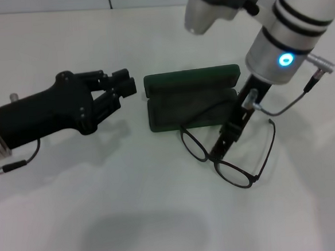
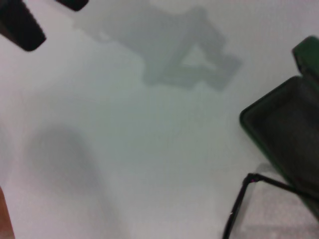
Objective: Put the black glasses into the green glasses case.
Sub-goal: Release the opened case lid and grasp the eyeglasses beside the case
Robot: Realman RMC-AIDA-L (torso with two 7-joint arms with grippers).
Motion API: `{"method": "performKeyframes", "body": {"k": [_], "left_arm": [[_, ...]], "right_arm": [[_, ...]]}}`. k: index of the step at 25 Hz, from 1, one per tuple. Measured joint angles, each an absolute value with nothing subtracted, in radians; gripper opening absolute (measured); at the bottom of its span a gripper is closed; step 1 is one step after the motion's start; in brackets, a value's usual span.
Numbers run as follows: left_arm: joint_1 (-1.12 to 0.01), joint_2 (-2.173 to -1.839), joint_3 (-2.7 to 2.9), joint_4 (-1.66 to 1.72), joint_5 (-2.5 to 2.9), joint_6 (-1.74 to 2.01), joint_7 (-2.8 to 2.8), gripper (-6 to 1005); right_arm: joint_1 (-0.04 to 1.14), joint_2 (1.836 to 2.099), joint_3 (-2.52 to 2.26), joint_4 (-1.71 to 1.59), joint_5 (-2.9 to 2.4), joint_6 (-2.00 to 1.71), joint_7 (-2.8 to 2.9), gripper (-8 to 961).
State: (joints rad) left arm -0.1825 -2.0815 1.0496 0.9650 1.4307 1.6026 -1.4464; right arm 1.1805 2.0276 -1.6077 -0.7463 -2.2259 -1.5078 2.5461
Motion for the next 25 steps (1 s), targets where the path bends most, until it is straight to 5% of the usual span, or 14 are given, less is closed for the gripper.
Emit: {"method": "performKeyframes", "body": {"k": [9,19,25], "left_arm": [[-0.179,-2.075,0.976,0.880,1.435,1.672,-1.401,176],[-0.186,-2.012,0.967,0.730,1.516,1.832,-1.284,174],[-0.188,-2.012,0.969,0.711,1.565,1.845,-1.275,172]], "right_arm": [[1.172,2.028,-1.760,-0.718,-2.103,-1.418,2.565,680],[1.164,2.028,-1.783,-0.707,-2.089,-1.397,2.565,613],[1.164,2.028,-1.800,-0.710,-2.089,-1.383,2.565,549]]}}
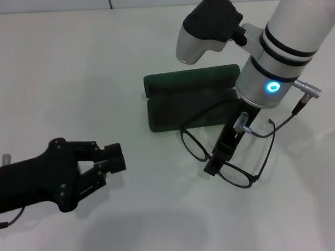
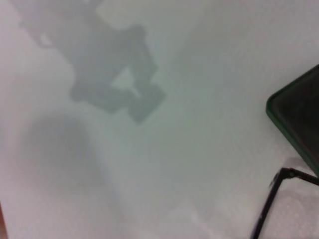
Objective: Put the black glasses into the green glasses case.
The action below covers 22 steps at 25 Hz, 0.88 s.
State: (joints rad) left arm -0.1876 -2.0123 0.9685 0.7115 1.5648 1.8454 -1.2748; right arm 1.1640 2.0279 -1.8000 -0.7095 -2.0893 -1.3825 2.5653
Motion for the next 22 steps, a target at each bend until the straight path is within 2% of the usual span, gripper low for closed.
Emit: {"method": "performKeyframes", "body": {"k": [2,5,16,22], "left_arm": [[-0.193,-2.015,0.967,0.695,1.573,1.846,-1.268,172],[-0.197,-2.015,0.967,0.683,1.575,1.846,-1.262,172],[-0.199,-2.019,0.966,0.674,1.579,1.840,-1.259,173],[-0.208,-2.015,0.966,0.649,1.579,1.840,-1.250,173]], "right_arm": [[1.165,2.028,-1.815,-0.705,-2.089,-1.372,2.565,534],[1.165,2.028,-1.825,-0.706,-2.089,-1.364,2.565,428],[1.158,2.028,-1.849,-0.724,-2.088,-1.350,2.562,260],[1.135,2.028,-1.887,-0.771,-2.081,-1.353,2.563,202]]}}
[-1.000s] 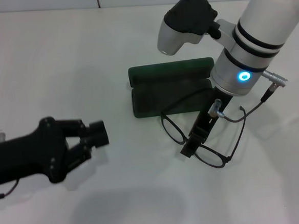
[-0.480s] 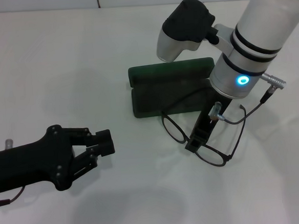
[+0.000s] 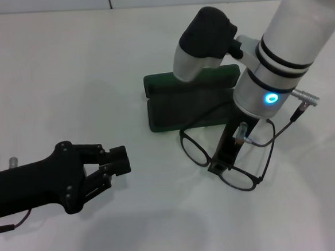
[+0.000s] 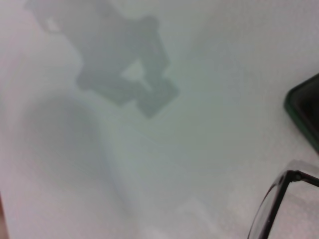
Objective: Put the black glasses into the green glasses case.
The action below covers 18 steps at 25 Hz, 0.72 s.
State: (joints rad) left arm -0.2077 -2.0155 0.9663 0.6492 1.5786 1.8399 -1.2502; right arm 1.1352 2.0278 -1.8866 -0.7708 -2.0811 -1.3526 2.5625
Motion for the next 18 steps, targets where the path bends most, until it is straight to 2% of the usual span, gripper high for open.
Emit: {"method": "performKeyframes", "body": {"k": [10,18], "left_arm": [[-0.208,-2.013,0.962,0.642,1.579,1.839,-1.248,173],[-0.201,-2.010,0.946,0.640,1.578,1.839,-1.248,173]], "right_arm": [[1.079,2.028,-1.929,-0.845,-2.064,-1.359,2.579,115],[1.007,2.028,-1.970,-0.957,-2.095,-1.356,2.629,113]]}}
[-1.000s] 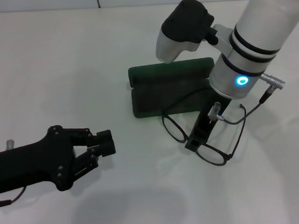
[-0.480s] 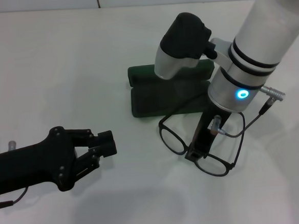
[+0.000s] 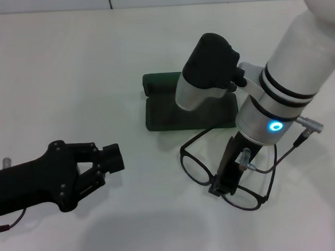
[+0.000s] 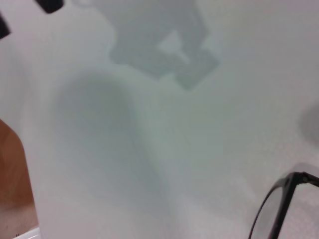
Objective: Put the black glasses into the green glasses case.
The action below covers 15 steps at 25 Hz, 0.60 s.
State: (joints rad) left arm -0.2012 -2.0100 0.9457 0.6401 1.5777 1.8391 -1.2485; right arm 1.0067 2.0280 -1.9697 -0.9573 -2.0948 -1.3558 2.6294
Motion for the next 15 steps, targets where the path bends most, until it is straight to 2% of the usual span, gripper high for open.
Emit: {"method": "performKeyframes", "body": {"k": [8,9,10,15], "left_arm": [[-0.211,-2.008,0.909,0.622,1.575,1.839,-1.249,173],[-0.214,-2.008,0.898,0.617,1.574,1.839,-1.249,173],[-0.216,-2.008,0.889,0.614,1.573,1.839,-1.249,173],[-0.224,-2.015,0.841,0.604,1.566,1.842,-1.258,159]], "right_arm": [[0.839,2.024,-1.922,-1.158,-2.159,-1.408,2.642,111],[0.770,2.019,-1.893,-1.248,-2.169,-1.425,2.623,111],[0.770,2.019,-1.893,-1.248,-2.169,-1.425,2.623,111],[0.621,2.024,-1.785,-1.385,-2.153,-1.479,2.485,110]]}}
